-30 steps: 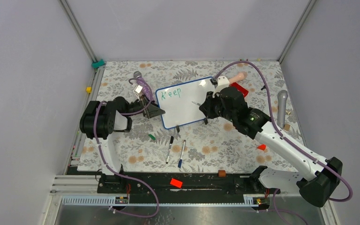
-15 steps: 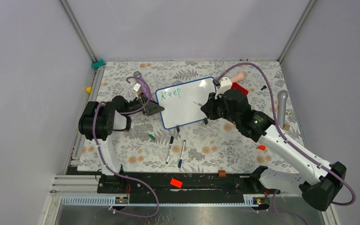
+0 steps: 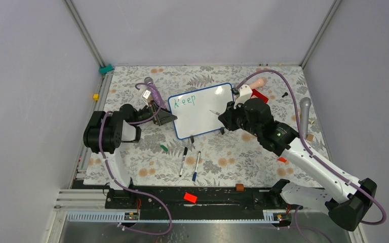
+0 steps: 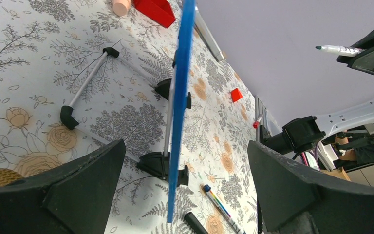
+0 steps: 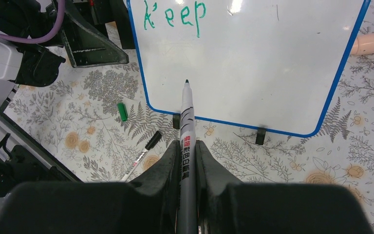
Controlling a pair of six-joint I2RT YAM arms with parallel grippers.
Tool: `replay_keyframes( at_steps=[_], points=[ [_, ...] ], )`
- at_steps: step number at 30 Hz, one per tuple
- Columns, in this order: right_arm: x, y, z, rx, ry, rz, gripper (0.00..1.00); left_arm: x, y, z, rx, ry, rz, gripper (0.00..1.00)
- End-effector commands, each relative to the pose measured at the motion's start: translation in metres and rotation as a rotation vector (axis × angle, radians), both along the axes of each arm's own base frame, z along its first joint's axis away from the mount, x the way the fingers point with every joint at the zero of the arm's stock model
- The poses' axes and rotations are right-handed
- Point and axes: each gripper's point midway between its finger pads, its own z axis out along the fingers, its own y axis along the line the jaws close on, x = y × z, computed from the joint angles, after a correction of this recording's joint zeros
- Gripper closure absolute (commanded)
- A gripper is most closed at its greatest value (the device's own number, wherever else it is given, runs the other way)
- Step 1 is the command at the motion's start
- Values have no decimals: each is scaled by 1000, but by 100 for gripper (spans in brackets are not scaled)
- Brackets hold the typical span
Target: Write a sentence on the whiteboard
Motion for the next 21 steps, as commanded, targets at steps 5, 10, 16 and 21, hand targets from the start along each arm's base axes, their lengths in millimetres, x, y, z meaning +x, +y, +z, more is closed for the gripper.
replay_keyframes(
  at_steps=[5, 10, 16, 21],
  points=[
    [3, -9, 15, 11, -85, -21, 100, 0, 2, 19, 12, -88, 47, 7],
    [1, -11, 15, 10, -86, -23, 100, -1, 1, 21, -6, -95, 42, 3],
    [1, -13, 16, 11, -94, -30, 100, -6, 2, 23, 11, -124, 59, 6],
    [2, -10, 14, 15, -87, -25, 100, -10, -6, 26, 2, -132, 18, 8]
  ],
)
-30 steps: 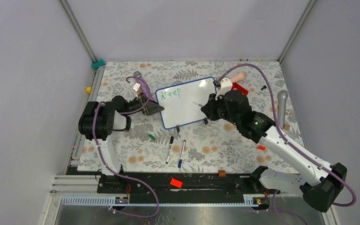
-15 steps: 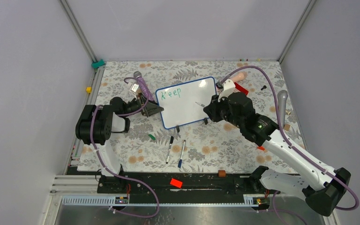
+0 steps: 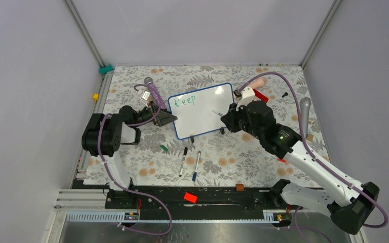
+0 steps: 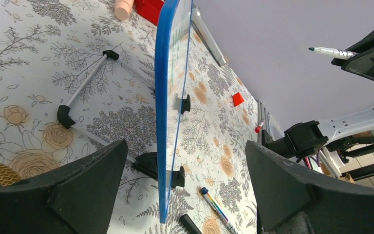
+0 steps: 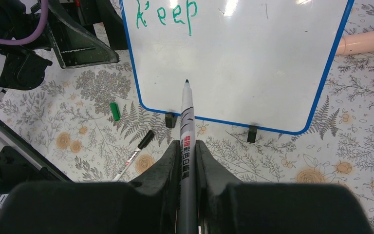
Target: Write a sentence on the whiteboard
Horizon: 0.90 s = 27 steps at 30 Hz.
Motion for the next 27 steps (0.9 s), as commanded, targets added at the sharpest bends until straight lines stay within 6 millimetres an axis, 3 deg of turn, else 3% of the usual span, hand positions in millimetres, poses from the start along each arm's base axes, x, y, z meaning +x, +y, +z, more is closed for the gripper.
replay_keyframes(
  at_steps=[1, 8, 13, 17, 27],
  points=[
    [5, 0, 14, 26, -53, -11, 100, -2, -6, 19, 0, -111, -10, 9],
    [6, 0, 14, 16, -61, -7, 100, 3, -5, 16, 1, -89, 13, 10],
    [9, 2, 11, 0, -59, -1, 100, 11, -8, 12, -23, -41, -28, 22],
    [12, 4, 10, -17, -62, 5, 100, 13, -8, 12, -26, -37, -35, 39],
    [34, 18, 12, -65, -60, 1, 100, 18, -9, 12, -28, -32, -55, 52]
  ],
)
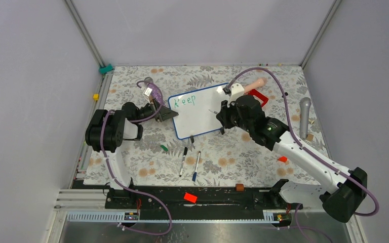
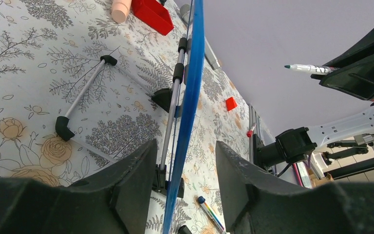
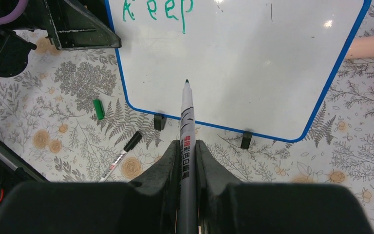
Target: Write a sentence on the whiteboard
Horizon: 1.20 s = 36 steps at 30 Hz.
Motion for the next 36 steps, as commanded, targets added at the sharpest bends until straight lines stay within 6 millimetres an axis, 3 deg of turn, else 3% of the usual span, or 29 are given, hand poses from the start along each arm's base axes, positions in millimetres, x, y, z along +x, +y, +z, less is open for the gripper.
replay_keyframes(
  at_steps=[1, 14, 17, 24, 31, 33, 35, 36],
  points=[
    [19, 7, 32, 16, -85, -16, 100, 3, -1, 12, 0, -84, -29, 54],
    [28, 12, 40, -11, -99, -8, 100, 0, -9, 10, 24, -148, -72, 58],
    [29, 12, 38, -13, -98, -9, 100, -3, -13, 9, 31, -168, -81, 54],
    [31, 12, 35, -15, -100, -16, 100, -7, -20, 7, 33, -171, -113, 71],
    [32, 5, 35, -28, -113, -42, 100, -3, -23, 10, 23, -155, -158, 74],
    [32, 2, 33, -36, -115, -50, 100, 0, -24, 9, 20, -144, -178, 82],
    [31, -1, 31, -48, -118, -59, 100, 0, -29, 9, 16, -133, -214, 98],
    [31, -3, 31, -54, -119, -64, 100, 0, -32, 9, 14, -124, -233, 100]
  ],
)
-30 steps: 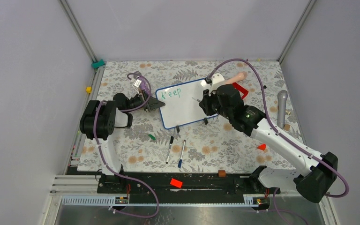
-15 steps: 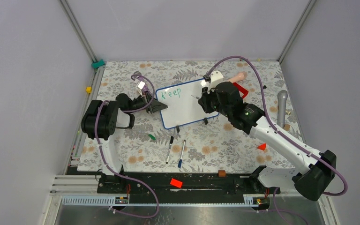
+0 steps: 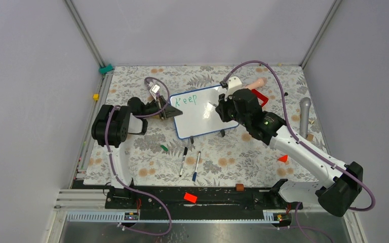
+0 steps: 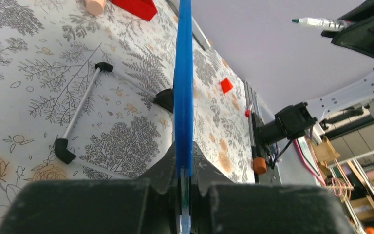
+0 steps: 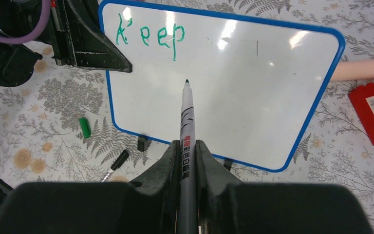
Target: Write a sentence on the whiteboard
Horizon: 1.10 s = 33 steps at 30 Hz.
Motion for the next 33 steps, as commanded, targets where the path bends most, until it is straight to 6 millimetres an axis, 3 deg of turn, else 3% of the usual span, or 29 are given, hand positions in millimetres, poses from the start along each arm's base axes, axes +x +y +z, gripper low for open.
replay_keyframes(
  at_steps=[1, 10, 19, 25, 33],
  points=[
    [5, -12, 13, -8, -60, -44, 100, -2, -14, 11, -6, -45, -121, 100],
    [-2, -18, 17, -6, -62, -47, 100, -6, -24, 12, -1, -53, -188, 100],
    [-12, -29, 5, -8, -29, -72, 100, -13, -28, 15, 3, -79, -206, 99],
    [-21, -41, 0, -19, -18, -90, 100, -15, -27, 18, 2, -96, -193, 64],
    [-27, -45, -5, -16, 0, -97, 100, -11, -18, 20, -6, -93, -106, 42]
  ],
)
